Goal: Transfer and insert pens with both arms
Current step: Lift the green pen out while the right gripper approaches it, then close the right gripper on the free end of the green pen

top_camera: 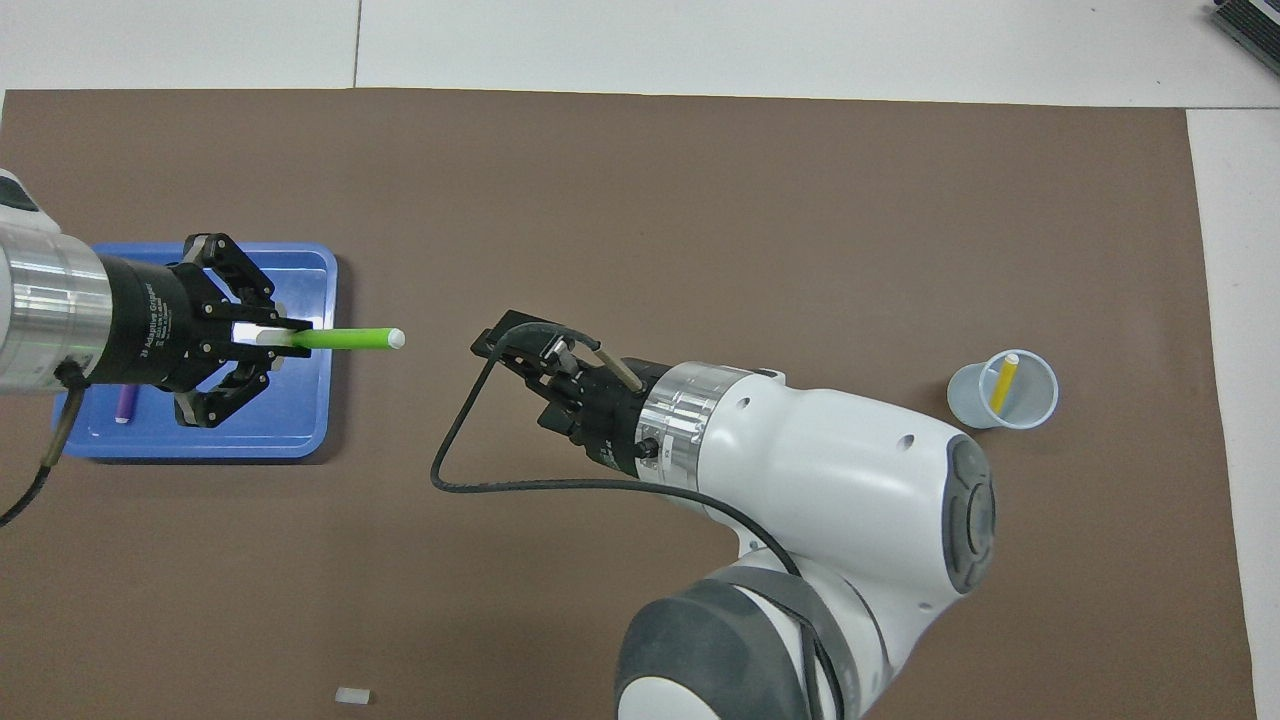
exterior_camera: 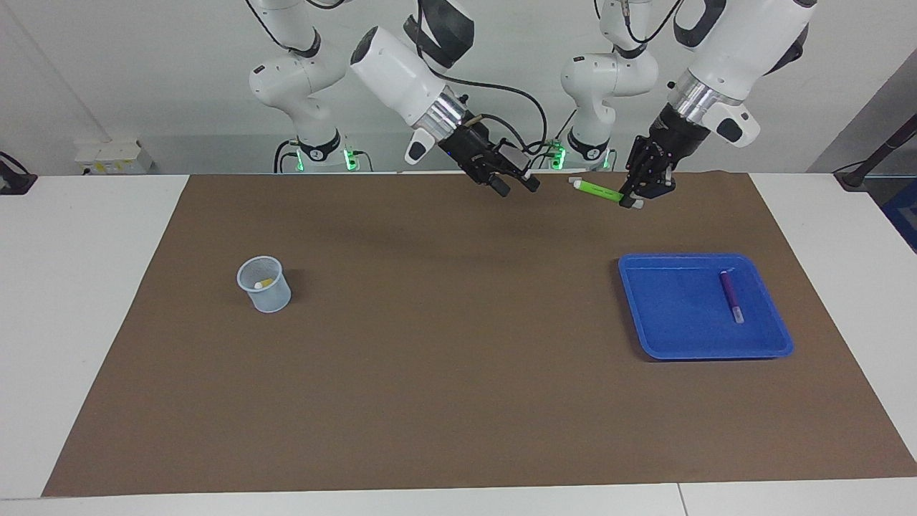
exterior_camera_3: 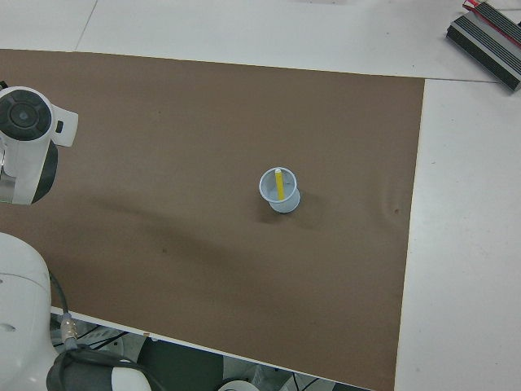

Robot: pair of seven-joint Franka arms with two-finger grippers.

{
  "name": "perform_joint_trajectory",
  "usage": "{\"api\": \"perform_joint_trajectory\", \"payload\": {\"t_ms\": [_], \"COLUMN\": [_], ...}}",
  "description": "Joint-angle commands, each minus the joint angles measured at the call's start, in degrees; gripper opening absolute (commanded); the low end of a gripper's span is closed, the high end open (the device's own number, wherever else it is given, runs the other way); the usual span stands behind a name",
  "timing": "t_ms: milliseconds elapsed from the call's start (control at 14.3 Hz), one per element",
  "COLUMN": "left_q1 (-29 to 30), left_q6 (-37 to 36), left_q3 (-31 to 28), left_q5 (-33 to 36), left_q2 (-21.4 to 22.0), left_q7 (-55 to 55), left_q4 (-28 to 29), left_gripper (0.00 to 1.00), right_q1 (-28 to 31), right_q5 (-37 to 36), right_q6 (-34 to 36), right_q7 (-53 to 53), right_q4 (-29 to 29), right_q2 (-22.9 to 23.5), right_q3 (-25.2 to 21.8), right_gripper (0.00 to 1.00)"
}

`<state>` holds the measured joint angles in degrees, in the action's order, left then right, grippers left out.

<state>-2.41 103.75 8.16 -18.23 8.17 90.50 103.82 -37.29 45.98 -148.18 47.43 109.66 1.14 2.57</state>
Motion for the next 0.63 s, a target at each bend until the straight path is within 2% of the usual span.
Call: {"api": "perform_joint_trajectory", "payload": {"t_ms": [0,280,560], "left_q1": [-0.7,-1.8,-1.7], "left_q6": [-0.7,-0.7,-0.7], "left_q3": [-0.4,-0.4,-0.5], "left_q5": [-0.8,-1.0,-2.3], "left_q2": [1.3,1.6,1.7], "left_q7": [1.6,2.1,2.5], "left_q4": [1.1,1.6,1.7], "left_gripper": [0.0,0.0,0.0], "right_q1": [0.4,0.5,-1.5], "right_q5": [-2.7,-2.8,-2.8], "right_q6": [3.2,1.7,-3.7], "right_q7": [0.3,0.4,0.3], "right_q4": [-3.6,-5.1,-6.0], "right_q2": [-0.4,0.2,2.4], "right_q3": [0.1,0.1,0.4], "right_gripper": [1.0,1.0,1.0]}}
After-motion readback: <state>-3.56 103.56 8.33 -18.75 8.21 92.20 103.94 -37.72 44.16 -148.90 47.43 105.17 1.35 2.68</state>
